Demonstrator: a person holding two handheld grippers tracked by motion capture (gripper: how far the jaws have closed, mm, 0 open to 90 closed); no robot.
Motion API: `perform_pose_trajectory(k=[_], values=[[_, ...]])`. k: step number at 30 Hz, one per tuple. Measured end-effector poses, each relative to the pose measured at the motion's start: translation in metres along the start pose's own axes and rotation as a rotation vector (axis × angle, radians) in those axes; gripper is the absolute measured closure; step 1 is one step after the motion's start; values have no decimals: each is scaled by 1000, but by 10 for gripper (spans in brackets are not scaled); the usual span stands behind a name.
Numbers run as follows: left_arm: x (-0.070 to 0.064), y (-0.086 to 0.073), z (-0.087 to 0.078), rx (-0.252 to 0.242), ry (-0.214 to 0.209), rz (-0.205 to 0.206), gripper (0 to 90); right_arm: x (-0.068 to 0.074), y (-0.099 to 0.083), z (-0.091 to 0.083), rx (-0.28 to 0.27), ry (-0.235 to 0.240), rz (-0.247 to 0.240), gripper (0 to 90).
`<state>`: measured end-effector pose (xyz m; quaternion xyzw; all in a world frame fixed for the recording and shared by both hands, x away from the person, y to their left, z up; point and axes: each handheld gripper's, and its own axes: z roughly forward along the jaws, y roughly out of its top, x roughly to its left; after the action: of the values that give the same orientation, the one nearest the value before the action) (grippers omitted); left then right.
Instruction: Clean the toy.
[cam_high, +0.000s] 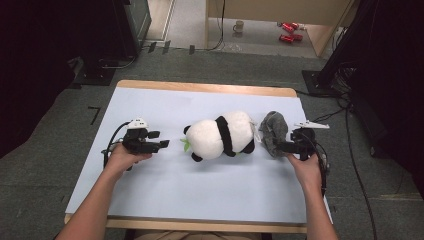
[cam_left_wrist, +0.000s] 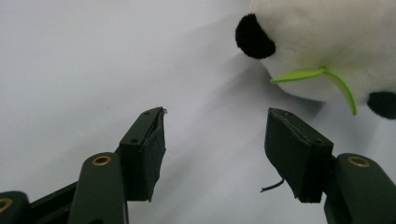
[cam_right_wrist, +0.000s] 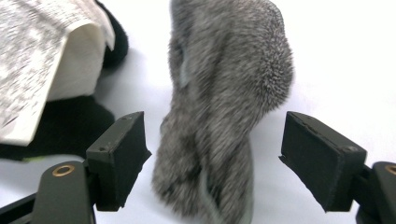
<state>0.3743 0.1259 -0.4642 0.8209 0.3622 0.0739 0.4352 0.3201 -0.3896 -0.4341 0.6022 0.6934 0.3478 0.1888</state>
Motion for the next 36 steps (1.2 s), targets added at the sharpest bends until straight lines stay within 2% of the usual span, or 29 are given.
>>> perform_pose_trajectory(k=[5,9,16,19,24,27,31,35,36], values=[[-6,-6,0,8,0,30,381,6,-9,-9,-8,25,3,249],[-9,-10,-1,11,2,54,381,20,-21,-9,13,46,-36,270],[-12,-19,-4,5,15,59,378,34,-37,-6,14,82,-89,346],[-12,-22,-7,-6,16,79,383,37,-42,-4,16,111,-105,360],[-9,-27,-8,11,40,68,379,46,-51,1,17,171,-144,360],[-5,-30,-8,16,52,65,379,51,-55,6,41,186,-195,360],[1,-35,-6,49,78,71,380,58,-61,12,58,175,-289,360],[4,-40,-5,67,76,66,378,58,-65,18,88,173,-309,358],[4,-40,-5,67,76,76,375,58,-66,19,93,180,-309,349]])
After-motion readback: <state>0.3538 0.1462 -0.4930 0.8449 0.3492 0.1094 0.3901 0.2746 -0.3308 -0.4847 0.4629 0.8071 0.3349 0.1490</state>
